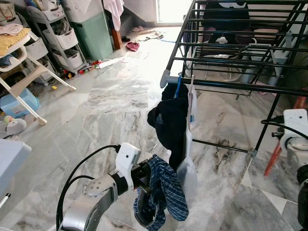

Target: Hang hanger

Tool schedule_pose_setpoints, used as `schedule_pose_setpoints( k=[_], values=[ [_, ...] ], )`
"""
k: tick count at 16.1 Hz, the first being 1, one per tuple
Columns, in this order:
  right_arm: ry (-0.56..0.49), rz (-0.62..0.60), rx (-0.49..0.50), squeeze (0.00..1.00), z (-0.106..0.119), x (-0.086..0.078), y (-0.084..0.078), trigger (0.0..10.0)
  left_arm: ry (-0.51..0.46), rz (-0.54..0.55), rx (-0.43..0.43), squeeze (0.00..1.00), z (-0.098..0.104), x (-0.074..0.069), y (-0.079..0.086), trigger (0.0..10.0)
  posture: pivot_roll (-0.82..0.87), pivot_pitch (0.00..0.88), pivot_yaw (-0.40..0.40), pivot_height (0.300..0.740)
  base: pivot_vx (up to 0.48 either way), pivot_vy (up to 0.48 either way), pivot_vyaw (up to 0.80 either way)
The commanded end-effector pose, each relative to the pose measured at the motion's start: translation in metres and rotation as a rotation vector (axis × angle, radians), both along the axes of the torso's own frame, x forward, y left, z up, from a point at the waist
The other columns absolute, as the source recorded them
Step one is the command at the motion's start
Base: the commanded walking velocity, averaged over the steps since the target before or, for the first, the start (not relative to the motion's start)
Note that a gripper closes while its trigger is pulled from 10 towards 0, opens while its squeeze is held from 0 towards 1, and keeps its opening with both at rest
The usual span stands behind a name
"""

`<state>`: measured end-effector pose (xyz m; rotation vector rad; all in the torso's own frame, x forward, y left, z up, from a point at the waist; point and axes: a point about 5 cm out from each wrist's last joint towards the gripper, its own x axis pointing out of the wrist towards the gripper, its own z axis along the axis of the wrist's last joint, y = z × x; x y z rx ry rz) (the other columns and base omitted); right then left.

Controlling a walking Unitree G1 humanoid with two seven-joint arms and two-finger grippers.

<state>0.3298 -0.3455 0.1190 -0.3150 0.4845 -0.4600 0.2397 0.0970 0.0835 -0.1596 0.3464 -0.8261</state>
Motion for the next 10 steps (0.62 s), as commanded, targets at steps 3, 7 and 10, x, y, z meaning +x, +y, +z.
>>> schedule_pose_setpoints(
  k=[3, 7, 10],
  values=[
    [0.010, -0.031, 0.010, 0.00, -0.0004, -0.0039, -0.0060, 0.0, 0.000, -0.004, 0.018, 0.00, -0.0003, 0.0004, 0.0027, 10.0, -0.08, 0.050, 0.098, 0.740, 0.000, 0.000, 0.00],
    [0.018, -0.051, 0.020, 0.00, -0.0046, -0.0097, -0.0110, 0.0, 0.003, -0.012, 0.023, 0.00, -0.0010, 0.0010, 0.0015, 10.0, -0.09, 0.050, 0.104, 0.740, 0.000, 0.000, 0.00],
    [0.018, -0.043, 0.035, 0.00, -0.0070, -0.0099, -0.0093, 0.0, 0.003, -0.015, 0.025, 0.00, -0.0013, 0.0025, 0.0006, 10.0, -0.10, 0.048, 0.104, 0.740, 0.000, 0.000, 0.00]
  ],
)
